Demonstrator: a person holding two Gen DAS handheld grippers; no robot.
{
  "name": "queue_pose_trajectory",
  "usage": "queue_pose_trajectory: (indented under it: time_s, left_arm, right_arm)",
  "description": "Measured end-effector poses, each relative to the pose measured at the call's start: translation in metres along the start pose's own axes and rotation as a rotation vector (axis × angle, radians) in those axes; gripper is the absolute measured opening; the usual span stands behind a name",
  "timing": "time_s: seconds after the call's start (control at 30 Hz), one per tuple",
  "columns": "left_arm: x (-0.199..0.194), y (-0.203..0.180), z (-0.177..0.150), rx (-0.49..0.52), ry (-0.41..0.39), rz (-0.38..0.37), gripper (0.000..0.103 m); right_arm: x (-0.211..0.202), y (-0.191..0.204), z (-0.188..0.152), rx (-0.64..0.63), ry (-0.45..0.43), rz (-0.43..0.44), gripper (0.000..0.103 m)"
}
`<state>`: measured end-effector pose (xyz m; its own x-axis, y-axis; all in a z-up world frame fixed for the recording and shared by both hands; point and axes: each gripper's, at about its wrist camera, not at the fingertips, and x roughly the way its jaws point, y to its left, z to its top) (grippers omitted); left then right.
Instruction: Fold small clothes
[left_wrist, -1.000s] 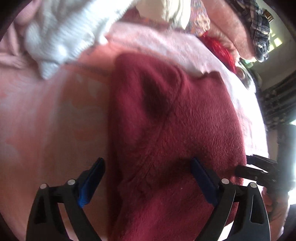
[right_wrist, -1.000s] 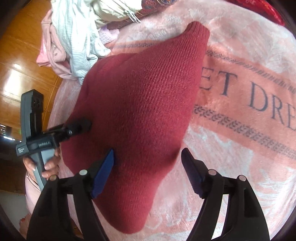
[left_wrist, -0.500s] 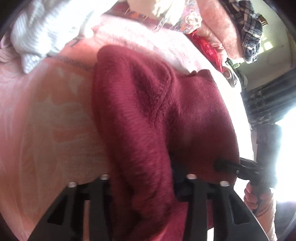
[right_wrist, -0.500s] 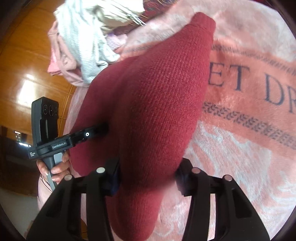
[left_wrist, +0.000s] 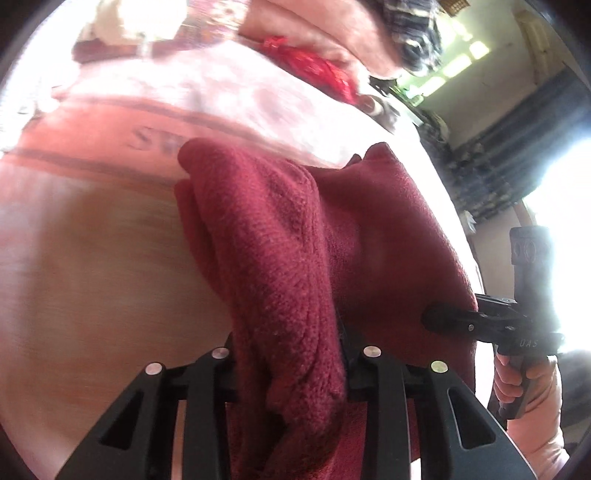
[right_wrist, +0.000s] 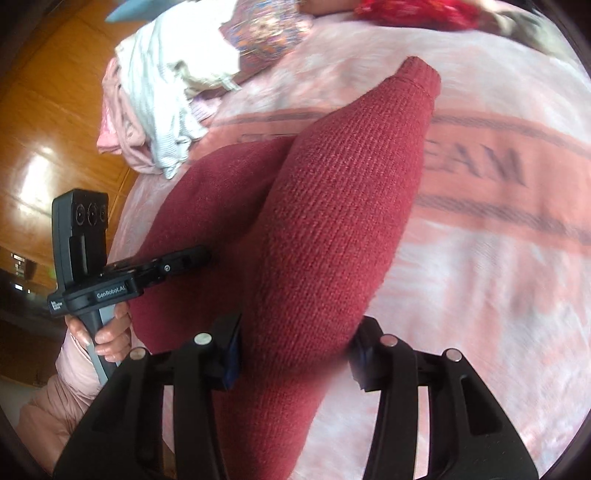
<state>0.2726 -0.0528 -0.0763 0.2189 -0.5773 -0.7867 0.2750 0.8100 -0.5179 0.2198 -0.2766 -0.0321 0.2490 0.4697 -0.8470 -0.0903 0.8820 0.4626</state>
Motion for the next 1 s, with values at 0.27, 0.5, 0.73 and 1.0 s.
queue_pose_trajectory:
  time_s: [0.27, 0.5, 0.73, 1.0]
  left_arm:
    - [0.052, -0.003, -0.028, -0.008, -0.003, 0.022, 0.071]
    - [0.018, 0.017, -0.047, -0.106, -0.025, 0.045, 0.081]
    - [-0.005, 0.001, -0.086, -0.018, -0.088, 0.202, 0.082]
    - [0.007, -0.009, -0.097, 0.098, -0.078, 0.324, 0.076]
  right_arm:
    - [0.021, -0.07, -0.033, 0.112, 0.015, 0.098, 0.057]
    - [0.0, -0.057, -0.071, 0.14, 0.067, 0.122, 0.07]
    - [0.005, -0.058, -0.112, 0.224, 0.092, 0.167, 0.038]
    - [0.018, -0.037, -0.121, 0.124, 0.059, -0.01, 0.033]
